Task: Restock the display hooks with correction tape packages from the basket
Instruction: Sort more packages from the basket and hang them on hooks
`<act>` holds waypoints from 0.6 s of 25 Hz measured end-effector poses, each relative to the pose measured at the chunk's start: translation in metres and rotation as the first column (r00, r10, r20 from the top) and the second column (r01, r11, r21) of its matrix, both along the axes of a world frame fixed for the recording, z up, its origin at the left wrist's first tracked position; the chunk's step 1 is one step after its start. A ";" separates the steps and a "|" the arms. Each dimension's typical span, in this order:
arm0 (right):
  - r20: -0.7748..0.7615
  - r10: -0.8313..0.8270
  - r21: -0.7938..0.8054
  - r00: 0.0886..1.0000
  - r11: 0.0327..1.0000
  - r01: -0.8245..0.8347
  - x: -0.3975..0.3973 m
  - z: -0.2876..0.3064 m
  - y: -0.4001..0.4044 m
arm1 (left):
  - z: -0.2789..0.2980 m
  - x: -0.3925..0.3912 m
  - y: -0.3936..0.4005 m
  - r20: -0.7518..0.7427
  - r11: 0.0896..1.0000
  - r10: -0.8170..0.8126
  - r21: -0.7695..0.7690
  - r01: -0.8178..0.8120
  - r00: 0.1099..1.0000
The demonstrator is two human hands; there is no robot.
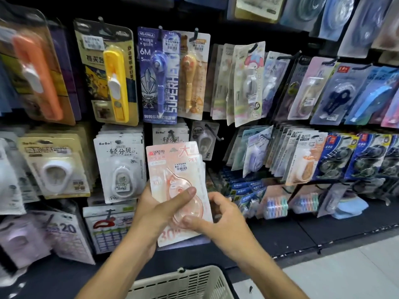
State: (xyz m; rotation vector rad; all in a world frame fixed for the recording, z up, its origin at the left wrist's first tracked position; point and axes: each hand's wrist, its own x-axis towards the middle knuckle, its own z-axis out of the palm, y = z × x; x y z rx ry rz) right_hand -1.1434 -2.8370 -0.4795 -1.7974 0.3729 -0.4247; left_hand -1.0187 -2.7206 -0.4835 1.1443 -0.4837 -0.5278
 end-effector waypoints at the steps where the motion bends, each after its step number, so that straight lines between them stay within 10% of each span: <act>1: 0.038 -0.048 0.067 0.998 0.997 0.045 0.002 0.002 0.000 | 0.001 0.002 0.002 -0.001 1.000 -0.010 -0.008 0.010 1.000; 6: 0.226 -0.439 0.520 0.869 0.809 0.273 -0.013 0.023 -0.051 | 0.011 0.013 0.008 0.004 0.998 -0.015 -0.068 0.015 1.000; 11: 0.079 -0.799 0.520 0.596 0.543 0.660 -0.048 0.026 -0.105 | 0.012 0.013 0.009 0.005 0.998 0.021 -0.058 -0.021 1.000; 15: 0.046 -0.764 0.458 0.643 0.588 0.666 -0.050 0.024 -0.107 | 0.011 0.009 0.008 0.005 0.998 0.020 -0.052 -0.019 1.000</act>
